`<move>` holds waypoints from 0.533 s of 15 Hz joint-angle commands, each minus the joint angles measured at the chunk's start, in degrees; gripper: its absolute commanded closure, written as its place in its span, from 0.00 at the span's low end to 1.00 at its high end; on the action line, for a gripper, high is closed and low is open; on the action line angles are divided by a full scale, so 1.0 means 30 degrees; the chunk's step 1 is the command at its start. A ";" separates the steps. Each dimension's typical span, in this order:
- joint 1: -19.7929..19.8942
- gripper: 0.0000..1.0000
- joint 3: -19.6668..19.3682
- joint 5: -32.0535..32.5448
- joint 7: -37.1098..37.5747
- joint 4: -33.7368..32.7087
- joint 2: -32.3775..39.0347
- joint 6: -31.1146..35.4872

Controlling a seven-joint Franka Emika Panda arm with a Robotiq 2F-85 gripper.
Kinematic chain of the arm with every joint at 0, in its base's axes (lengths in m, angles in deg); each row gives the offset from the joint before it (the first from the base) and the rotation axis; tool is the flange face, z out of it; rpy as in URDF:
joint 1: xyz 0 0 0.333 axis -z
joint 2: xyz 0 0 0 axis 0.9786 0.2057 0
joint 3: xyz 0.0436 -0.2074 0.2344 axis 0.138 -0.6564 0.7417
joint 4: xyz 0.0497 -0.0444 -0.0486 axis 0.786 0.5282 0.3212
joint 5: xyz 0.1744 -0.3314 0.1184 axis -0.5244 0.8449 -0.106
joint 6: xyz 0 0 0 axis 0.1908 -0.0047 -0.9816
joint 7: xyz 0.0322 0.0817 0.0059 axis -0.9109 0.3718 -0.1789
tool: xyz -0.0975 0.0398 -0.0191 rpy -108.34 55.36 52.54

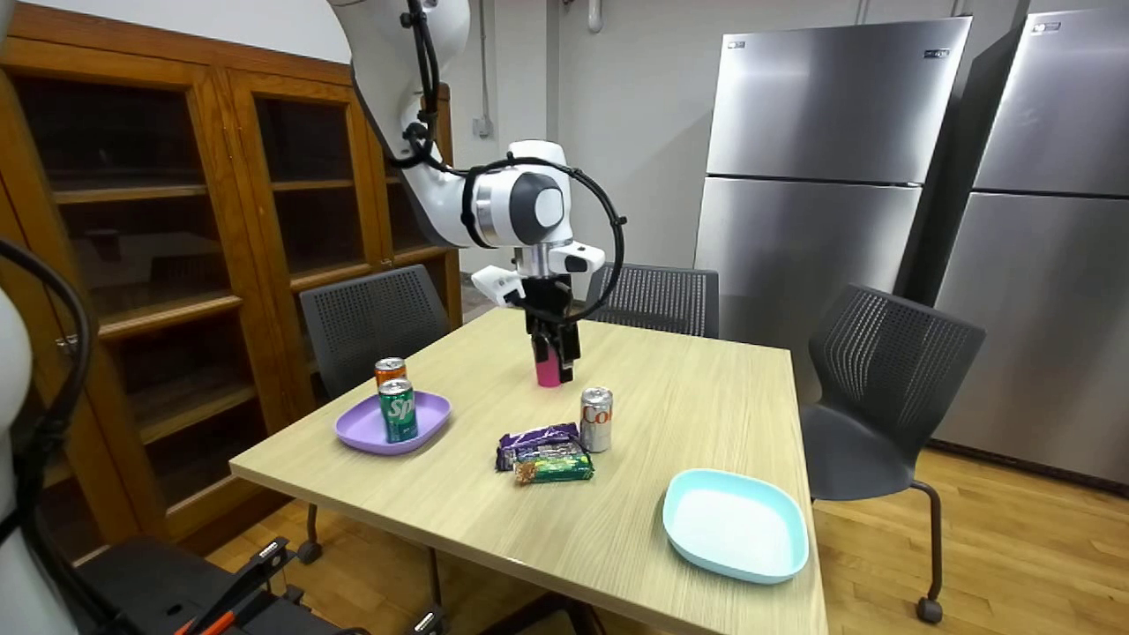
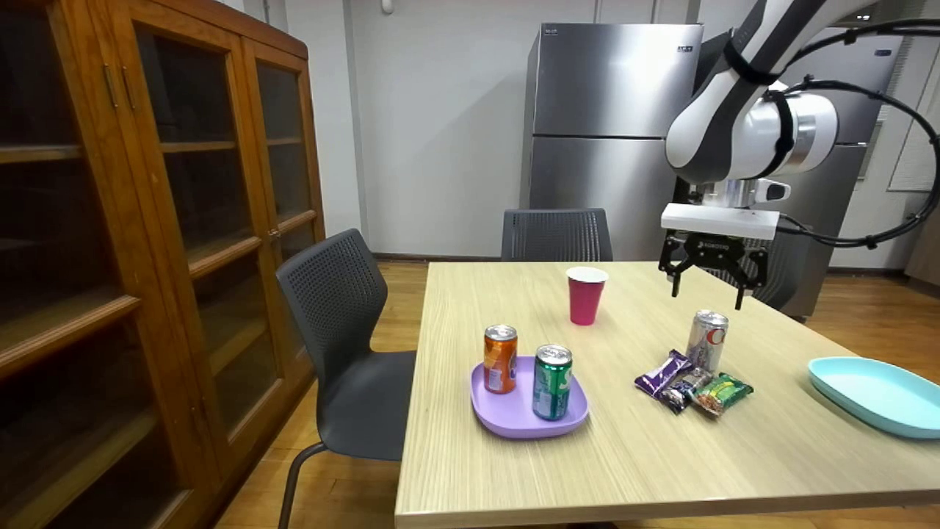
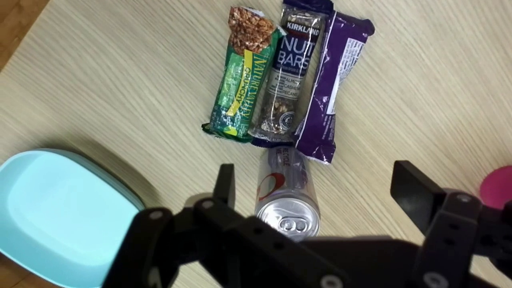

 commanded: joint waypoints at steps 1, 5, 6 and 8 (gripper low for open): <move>0.0303 0.00 -0.0158 -0.0388 -0.0545 -0.1266 0.1104 -0.0136; 0.0399 0.00 -0.0563 -0.0403 -0.0455 -0.2194 0.2156 -0.0261; 0.0439 0.00 -0.0629 -0.0437 -0.0433 -0.2434 0.2435 -0.0287; 0.0508 0.00 -0.0760 -0.0505 -0.0368 -0.2921 0.2959 -0.0395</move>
